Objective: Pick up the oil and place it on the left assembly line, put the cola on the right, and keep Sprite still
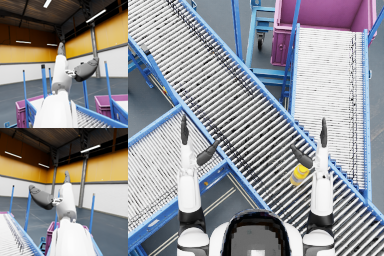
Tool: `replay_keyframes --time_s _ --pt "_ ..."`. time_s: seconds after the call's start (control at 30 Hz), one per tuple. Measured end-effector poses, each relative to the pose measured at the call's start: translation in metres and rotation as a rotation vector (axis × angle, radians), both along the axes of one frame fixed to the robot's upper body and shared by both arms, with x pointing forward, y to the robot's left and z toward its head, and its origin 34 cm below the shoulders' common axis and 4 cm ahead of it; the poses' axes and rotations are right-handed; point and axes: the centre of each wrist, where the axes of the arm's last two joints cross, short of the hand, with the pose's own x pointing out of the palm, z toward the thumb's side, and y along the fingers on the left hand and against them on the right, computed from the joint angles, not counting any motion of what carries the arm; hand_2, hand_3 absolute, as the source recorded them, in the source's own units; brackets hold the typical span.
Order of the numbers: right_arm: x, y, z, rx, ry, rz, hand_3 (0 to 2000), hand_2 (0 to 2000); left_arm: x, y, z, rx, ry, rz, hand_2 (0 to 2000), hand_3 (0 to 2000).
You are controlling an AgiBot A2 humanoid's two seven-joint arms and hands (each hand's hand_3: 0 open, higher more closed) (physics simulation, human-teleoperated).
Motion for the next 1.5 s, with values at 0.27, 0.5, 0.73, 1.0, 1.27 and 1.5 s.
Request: replay_keyframes --time_s 0.27,0.5,0.73,1.0,1.27,1.5 --pt "-0.003 -0.001 0.002 0.008 -0.013 -0.006 0 0 -0.002 -0.001 0.000 -0.003 -0.004 -0.003 0 0" --pt "-0.014 0.007 -0.002 0.003 -0.013 0.022 0 0 -0.003 -0.002 -0.003 -0.009 0.007 -0.004 0 0" --pt "-0.025 0.012 -0.018 0.005 0.042 0.040 0 0 -0.004 -0.007 -0.015 -0.009 0.047 -0.023 0 0" --pt "-0.032 0.022 -0.055 -0.006 0.198 0.086 0 0 -0.006 -0.010 -0.018 -0.013 0.057 -0.031 0 0" --pt "-0.024 0.029 -0.110 -0.013 0.422 0.111 0 0 -0.006 -0.012 -0.022 -0.018 0.073 -0.039 0 0" --pt "-0.015 0.036 -0.151 -0.014 0.584 0.129 0 0 -0.001 -0.011 -0.027 -0.027 0.095 -0.034 0 0"
